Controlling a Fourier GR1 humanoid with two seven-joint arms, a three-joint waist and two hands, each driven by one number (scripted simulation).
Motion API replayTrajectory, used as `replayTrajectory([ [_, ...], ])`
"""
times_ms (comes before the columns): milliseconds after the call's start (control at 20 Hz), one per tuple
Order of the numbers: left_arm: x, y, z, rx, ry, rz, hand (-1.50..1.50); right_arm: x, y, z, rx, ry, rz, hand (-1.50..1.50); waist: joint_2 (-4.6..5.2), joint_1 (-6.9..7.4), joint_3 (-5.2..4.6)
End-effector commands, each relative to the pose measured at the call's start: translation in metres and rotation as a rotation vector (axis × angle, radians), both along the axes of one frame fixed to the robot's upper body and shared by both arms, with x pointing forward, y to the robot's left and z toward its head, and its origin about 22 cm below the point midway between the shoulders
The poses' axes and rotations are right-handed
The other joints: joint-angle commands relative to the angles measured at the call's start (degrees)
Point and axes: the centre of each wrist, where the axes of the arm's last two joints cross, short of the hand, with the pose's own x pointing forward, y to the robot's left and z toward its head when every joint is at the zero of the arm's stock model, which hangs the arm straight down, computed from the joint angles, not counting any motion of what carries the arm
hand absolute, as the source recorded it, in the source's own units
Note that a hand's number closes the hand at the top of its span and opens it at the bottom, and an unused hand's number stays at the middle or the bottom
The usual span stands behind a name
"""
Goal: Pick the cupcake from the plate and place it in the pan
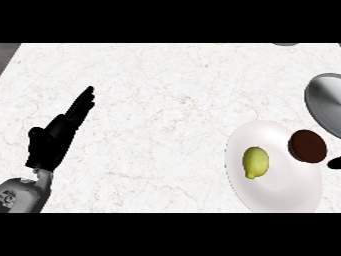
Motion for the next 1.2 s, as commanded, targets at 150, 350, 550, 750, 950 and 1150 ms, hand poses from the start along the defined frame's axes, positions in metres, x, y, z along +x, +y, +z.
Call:
replayTrajectory([
  [150, 0.004, -0.001, 0.004, -0.013, 0.006, -0.033, 0.00, 0.048, 0.032, 0.047, 0.085, 0.359, 0.058, -1.50, 0.22, 1.62, 0.12],
  [350, 0.002, -0.010, 0.002, -0.011, 0.005, -0.015, 0.00, 0.068, 0.067, 0.041, 0.131, 0.446, 0.076, -1.50, -0.07, 0.47, 0.16],
  [550, -0.008, 0.003, 0.003, -0.014, 0.004, 0.000, 0.00, 0.079, 0.082, 0.037, 0.099, 0.466, 0.048, -1.50, -0.25, 0.21, 0.18],
  [750, -0.001, -0.003, 0.012, -0.010, 0.007, -0.001, 0.00, 0.077, 0.083, 0.025, 0.054, 0.492, 0.036, -1.50, -0.33, -0.64, 0.20],
  [950, -0.006, 0.007, 0.003, 0.000, 0.031, 0.001, 0.00, 0.084, 0.082, 0.022, 0.035, 0.521, 0.018, -1.50, -0.30, -0.43, 0.19],
  [1150, 0.006, 0.002, 0.010, 0.003, -0.003, 0.019, 0.00, 0.078, 0.094, 0.011, 0.040, 0.538, 0.029, -1.50, -0.32, -1.09, 0.19],
])
